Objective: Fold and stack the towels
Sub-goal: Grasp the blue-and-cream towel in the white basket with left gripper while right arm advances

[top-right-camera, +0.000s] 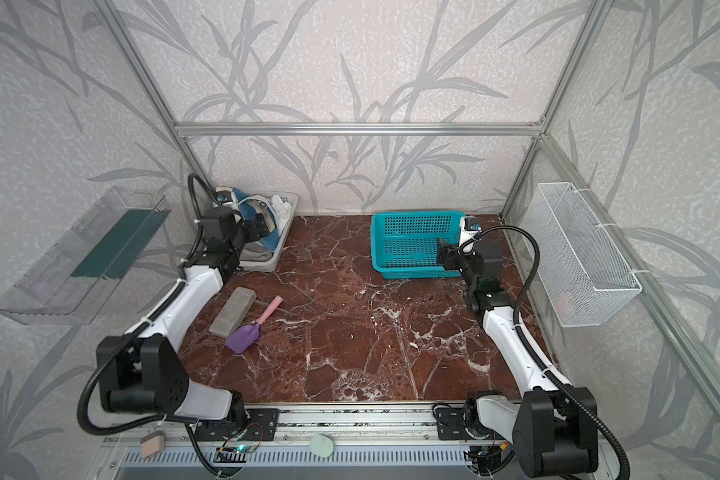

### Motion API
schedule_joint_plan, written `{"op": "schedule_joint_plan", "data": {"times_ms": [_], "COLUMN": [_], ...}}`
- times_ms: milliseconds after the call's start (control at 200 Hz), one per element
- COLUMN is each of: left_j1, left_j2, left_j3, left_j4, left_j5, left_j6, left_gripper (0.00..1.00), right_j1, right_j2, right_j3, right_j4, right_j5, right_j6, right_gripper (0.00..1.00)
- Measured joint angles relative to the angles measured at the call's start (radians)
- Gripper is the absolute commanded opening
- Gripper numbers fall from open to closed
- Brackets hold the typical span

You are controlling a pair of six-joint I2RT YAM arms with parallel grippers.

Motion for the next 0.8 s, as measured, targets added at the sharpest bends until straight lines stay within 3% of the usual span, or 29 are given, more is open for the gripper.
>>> {"op": "schedule_joint_plan", "data": {"times_ms": [275,520,605,670,720,800], "left_j1": [0.018,0.092,0.110,0.124,0.131,0.134], "left_j2": [0.360,0.583,0.628,0.655,0.664,0.661], "left_j3": [0.301,0.503,0.534,0.549,0.550,0.547], "left_j4": [-0.206,-0.254,-0.246,-0.240,-0.237,-0.222], "left_j5": [-0.003,0.020,0.055,0.089,0.109,0.137], "left_j6": [-0.077,-0.151,-0.168,-0.180,-0.177,-0.180], "left_gripper": [0.96,0.86,0.70,0.47,0.39,0.16], "right_j1": [0.298,0.357,0.363,0.368,0.374,0.386], "right_j2": [0.190,0.371,0.426,0.457,0.468,0.468], "right_j3": [0.140,0.236,0.296,0.336,0.356,0.363], "right_j4": [-0.195,-0.229,-0.255,-0.270,-0.278,-0.278], "right_j5": [0.023,0.021,0.014,0.012,0.012,0.013], "right_j6": [0.014,0.042,0.043,0.042,0.040,0.032], "right_gripper": [0.83,0.81,0.78,0.76,0.74,0.72]}}
